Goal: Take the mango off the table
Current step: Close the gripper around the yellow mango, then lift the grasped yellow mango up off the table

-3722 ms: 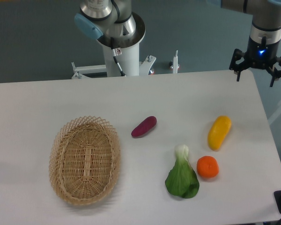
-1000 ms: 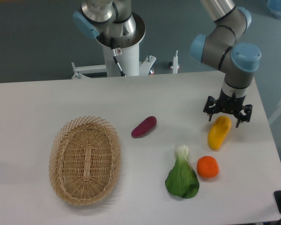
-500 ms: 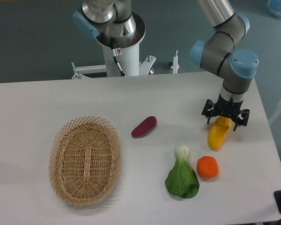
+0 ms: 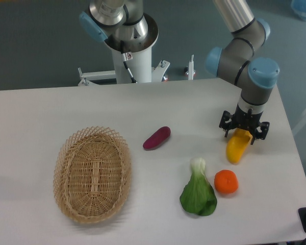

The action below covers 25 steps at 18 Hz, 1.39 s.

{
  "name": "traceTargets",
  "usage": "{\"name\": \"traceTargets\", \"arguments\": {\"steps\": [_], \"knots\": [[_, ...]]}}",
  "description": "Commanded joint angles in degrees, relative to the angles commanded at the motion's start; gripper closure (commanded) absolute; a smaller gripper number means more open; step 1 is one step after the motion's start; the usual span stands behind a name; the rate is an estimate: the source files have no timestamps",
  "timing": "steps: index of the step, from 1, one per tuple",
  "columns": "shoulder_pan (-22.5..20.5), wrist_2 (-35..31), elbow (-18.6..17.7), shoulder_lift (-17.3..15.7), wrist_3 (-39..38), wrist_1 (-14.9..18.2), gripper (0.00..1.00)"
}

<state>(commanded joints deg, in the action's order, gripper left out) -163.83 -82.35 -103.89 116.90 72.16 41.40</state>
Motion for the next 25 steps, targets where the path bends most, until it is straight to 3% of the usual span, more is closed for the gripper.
{"name": "traceTargets", "arguments": {"steps": [6, 7, 11, 13, 17, 21, 25], "knots": [[0.0, 0.1, 0.7, -1.3, 0.2, 0.1, 0.46], [0.0, 0.1, 0.7, -1.9, 0.2, 0.1, 0.5], [0.3, 5.8, 1.1, -6.9, -0.8, 0.6, 0.5], [0.5, 11.9, 2.2, -10.0, -6.1, 0.8, 0.49], [3.2, 14.7, 3.1, -15.2, -15.0, 1.1, 0.49], [3.0, 17.7, 3.3, -17.3, -21.5, 1.1, 0.49], [2.9, 18.8, 3.3, -18.0, -22.6, 1.1, 0.49]]}}
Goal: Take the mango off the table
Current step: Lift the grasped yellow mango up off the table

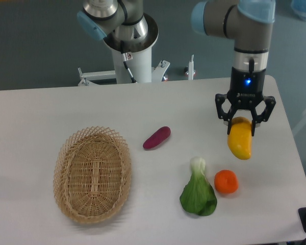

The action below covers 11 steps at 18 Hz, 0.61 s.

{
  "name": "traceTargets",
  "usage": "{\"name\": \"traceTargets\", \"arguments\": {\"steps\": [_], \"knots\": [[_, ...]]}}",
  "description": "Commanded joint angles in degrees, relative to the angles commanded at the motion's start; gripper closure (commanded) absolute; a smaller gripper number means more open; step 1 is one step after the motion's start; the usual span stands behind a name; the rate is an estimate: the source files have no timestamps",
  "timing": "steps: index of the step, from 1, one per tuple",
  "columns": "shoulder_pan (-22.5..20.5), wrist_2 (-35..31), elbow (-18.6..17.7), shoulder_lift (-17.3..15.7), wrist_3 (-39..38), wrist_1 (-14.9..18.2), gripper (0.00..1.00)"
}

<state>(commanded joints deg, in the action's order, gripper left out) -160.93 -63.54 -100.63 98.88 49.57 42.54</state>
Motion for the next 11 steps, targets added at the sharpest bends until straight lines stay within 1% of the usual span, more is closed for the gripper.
{"name": "traceTargets", "arguments": {"steps": [5, 11], "knots": [[0.0, 0.1, -0.5, -1.0, 0.0, 0.1, 0.49], [-0.1, 0.1, -0.7, -1.2, 0.3, 0.1, 0.48]]}}
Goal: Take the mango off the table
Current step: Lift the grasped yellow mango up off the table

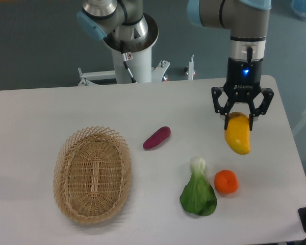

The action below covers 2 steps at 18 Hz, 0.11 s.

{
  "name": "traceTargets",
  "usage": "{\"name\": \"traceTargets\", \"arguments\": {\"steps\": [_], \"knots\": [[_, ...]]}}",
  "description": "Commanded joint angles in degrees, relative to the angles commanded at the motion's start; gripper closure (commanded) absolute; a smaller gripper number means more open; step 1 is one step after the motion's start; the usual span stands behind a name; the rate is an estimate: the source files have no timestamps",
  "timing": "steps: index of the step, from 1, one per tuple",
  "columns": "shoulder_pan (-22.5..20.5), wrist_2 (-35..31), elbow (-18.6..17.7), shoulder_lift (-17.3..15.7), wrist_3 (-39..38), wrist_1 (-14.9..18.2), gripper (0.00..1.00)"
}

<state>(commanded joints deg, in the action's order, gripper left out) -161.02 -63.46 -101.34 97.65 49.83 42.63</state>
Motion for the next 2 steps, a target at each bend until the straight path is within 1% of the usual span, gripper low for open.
{"name": "traceTargets", "arguments": {"steps": [2], "knots": [[0.1, 0.0, -0.2, 0.0, 0.0, -0.1, 0.49]]}}
